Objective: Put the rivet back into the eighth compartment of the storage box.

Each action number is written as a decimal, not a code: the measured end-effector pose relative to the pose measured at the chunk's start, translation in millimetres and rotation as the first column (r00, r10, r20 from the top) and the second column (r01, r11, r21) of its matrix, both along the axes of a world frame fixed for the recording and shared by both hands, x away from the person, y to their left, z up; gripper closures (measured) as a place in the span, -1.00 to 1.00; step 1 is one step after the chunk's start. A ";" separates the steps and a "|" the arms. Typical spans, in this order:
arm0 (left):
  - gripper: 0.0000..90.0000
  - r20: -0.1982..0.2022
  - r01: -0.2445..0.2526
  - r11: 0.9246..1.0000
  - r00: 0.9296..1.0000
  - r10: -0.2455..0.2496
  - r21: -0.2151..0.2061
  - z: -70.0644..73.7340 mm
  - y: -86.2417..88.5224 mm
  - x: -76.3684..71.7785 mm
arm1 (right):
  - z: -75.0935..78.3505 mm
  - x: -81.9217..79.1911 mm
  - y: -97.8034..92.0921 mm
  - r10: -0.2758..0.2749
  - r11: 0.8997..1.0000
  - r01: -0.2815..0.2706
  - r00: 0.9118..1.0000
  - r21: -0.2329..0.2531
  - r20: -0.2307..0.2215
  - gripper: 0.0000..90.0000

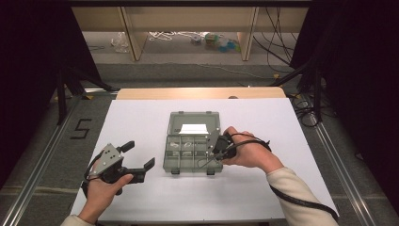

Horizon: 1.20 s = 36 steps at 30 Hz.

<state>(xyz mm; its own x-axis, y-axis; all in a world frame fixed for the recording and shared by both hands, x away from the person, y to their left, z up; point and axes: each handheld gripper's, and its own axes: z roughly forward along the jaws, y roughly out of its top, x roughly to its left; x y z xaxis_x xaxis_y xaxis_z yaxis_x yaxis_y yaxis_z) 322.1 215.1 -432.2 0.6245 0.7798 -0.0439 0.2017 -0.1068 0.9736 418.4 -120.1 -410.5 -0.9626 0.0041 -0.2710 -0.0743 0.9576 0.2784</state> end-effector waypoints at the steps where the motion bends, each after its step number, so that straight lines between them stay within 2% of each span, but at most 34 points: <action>1: -0.90 0.000 0.001 1.000 1.000 -0.001 0.001 0.0 0.0 0.0 | -0.3 0.6 0.4 0.009 1.000 -0.009 1.000 0.001 0.005 0.67; 14: -0.90 0.000 -0.001 1.000 1.000 0.001 -0.001 0.1 0.2 -0.1 | -5.4 1.0 2.4 0.011 1.000 -0.011 1.000 -0.009 -0.004 0.67; 19: -0.90 0.000 0.000 1.000 1.000 0.000 -0.001 0.1 0.2 -0.1 | -7.6 -0.1 3.1 0.001 1.000 -0.001 1.000 -0.007 -0.026 0.67; 32: -0.90 -0.002 -0.003 1.000 1.000 0.003 -0.004 0.1 0.2 -0.3 | -10.7 1.3 3.0 0.000 1.000 -0.001 1.000 -0.012 -0.029 0.66; 34: -0.90 -0.002 -0.003 1.000 1.000 0.003 -0.005 0.2 0.3 -0.3 | -10.5 2.2 2.9 0.007 1.000 -0.007 1.000 -0.014 -0.025 0.63; 36: -0.90 -0.002 -0.003 1.000 1.000 0.003 -0.005 0.1 0.3 -0.3 | -11.2 3.1 2.7 0.018 1.000 -0.018 1.000 -0.009 -0.021 0.49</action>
<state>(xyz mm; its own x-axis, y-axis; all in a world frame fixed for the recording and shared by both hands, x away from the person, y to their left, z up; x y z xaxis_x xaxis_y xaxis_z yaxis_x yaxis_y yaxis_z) 321.9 215.4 -432.0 0.6224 0.7812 -0.0490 0.2043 -0.1017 0.9736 421.5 -117.3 -421.7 -0.9678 -0.0157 -0.2512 -0.0858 0.9588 0.2708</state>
